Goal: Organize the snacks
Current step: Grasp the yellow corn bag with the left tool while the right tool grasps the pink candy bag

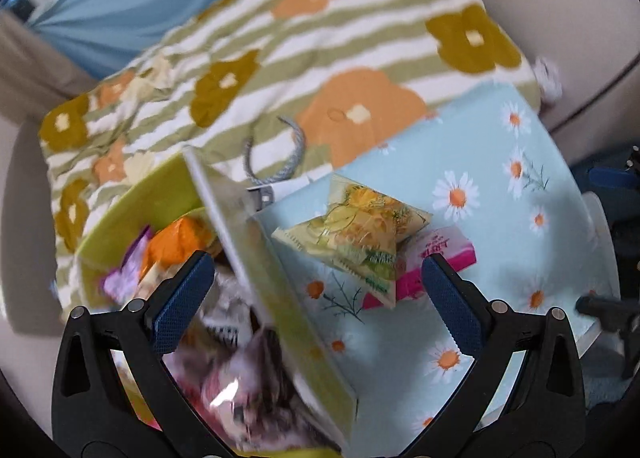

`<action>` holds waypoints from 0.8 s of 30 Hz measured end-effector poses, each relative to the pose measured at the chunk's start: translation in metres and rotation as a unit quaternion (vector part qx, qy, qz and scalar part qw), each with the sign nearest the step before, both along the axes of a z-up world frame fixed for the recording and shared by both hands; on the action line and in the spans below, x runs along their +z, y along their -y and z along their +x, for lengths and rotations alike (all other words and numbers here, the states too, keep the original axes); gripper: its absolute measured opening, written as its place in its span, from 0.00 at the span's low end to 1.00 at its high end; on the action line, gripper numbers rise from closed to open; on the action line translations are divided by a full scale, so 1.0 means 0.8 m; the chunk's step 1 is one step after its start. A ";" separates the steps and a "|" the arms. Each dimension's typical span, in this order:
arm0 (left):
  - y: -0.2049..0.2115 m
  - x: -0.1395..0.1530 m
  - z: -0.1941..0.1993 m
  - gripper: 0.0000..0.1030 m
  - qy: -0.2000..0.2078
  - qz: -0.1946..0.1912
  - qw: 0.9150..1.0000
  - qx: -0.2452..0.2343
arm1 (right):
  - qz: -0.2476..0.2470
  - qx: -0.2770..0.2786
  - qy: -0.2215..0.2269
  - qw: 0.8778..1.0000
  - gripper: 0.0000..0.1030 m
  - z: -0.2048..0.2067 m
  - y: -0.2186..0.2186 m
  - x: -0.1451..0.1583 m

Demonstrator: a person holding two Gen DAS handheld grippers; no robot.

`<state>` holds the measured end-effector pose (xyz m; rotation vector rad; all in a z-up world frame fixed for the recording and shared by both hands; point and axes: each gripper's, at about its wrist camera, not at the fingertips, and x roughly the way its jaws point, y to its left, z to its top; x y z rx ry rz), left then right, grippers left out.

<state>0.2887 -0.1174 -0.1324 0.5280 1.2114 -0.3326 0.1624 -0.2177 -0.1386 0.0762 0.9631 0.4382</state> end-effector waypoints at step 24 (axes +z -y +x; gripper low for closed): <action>0.050 -0.162 0.056 0.68 -0.187 0.102 0.971 -0.106 | -0.026 0.034 -0.005 0.999 1.00 0.042 -0.073 -0.127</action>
